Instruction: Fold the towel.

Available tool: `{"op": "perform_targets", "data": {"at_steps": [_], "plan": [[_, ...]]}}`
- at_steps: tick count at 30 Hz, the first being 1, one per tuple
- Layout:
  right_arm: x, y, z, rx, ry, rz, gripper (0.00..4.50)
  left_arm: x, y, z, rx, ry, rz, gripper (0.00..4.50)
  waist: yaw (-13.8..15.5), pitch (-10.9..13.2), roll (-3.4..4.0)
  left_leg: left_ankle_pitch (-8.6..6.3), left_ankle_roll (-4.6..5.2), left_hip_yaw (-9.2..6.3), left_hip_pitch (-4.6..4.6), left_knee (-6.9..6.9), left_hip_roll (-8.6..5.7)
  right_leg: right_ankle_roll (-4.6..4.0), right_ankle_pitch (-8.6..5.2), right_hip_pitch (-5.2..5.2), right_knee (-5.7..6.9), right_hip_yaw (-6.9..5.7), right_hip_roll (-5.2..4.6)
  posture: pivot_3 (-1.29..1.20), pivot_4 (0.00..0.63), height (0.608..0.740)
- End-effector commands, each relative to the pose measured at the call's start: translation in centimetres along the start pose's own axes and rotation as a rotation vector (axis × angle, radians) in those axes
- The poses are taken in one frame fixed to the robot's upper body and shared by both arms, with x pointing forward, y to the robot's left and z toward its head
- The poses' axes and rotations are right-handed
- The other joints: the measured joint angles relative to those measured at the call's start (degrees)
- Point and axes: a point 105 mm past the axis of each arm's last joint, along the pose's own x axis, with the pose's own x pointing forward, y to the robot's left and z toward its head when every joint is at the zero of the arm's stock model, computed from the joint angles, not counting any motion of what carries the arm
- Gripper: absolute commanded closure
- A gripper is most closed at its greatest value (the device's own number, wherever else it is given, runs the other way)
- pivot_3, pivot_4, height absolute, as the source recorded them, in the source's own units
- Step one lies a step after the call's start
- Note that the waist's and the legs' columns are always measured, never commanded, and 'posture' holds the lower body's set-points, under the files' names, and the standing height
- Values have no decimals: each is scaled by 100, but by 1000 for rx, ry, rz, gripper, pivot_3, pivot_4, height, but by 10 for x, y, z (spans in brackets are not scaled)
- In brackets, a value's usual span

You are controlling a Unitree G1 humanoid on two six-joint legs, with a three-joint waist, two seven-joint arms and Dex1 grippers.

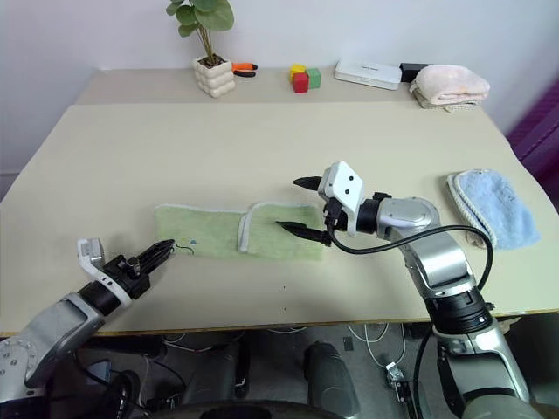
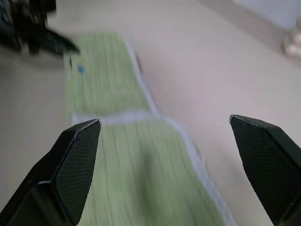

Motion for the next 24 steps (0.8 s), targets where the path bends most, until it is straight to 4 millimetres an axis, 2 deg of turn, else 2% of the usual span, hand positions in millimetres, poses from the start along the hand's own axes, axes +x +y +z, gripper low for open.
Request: {"op": "perform_targets", "data": {"at_steps": [1, 3, 6, 10, 17, 21, 24], "plan": [[-23, -9, -1, -31, 22, -32, 0, 2, -40, 10, 203, -12, -168, 4463, -7, 1, 2, 0, 0, 0, -5, -2, -1, -7, 4, 0, -12, -2, -2, 0, 150, 740], [-38, -12, -7, -28, 53, -41, 0, 6, -56, 11, 369, 25, -237, 4463, -14, 1, 1, 0, 0, 3, -19, -5, -1, -22, 14, 0, -37, -2, -3, 0, 150, 740], [-53, -16, -14, -16, 82, -51, 0, 14, -70, 9, 570, 98, -305, 4463, -15, 2, 3, -1, 1, 10, -26, -4, -6, -33, 21, 0, -56, -1, -3, 0, 150, 740], [-61, -25, -14, -24, 92, -85, 0, 30, -84, -15, 849, 286, -433, 4463, -24, 3, 4, -2, 4, 15, -26, -9, -8, -33, 22, -1, -59, 2, -4, 0, 150, 740], [-60, -26, -15, -31, 97, -104, 0, 63, -96, -30, 1081, 416, -608, 4463, -6, 4, 4, -2, 6, 11, -28, -9, -2, -28, 24, -4, -54, 1, 13, 0, 150, 740], [-63, -27, -16, -32, 102, -125, 0, 83, -103, -49, 1161, 501, -712, 4463, 16, 5, 3, -1, 7, 7, -35, 2, -2, -16, 29, -2, -53, 1, 19, 0, 150, 740], [-65, -27, -17, -32, 108, -140, 0, 92, -107, -73, 1194, 589, -802, 4463, 8, 5, 3, -2, 10, 8, -35, 2, -2, -6, 32, -1, -54, 3, 19, 0, 150, 740]]}}
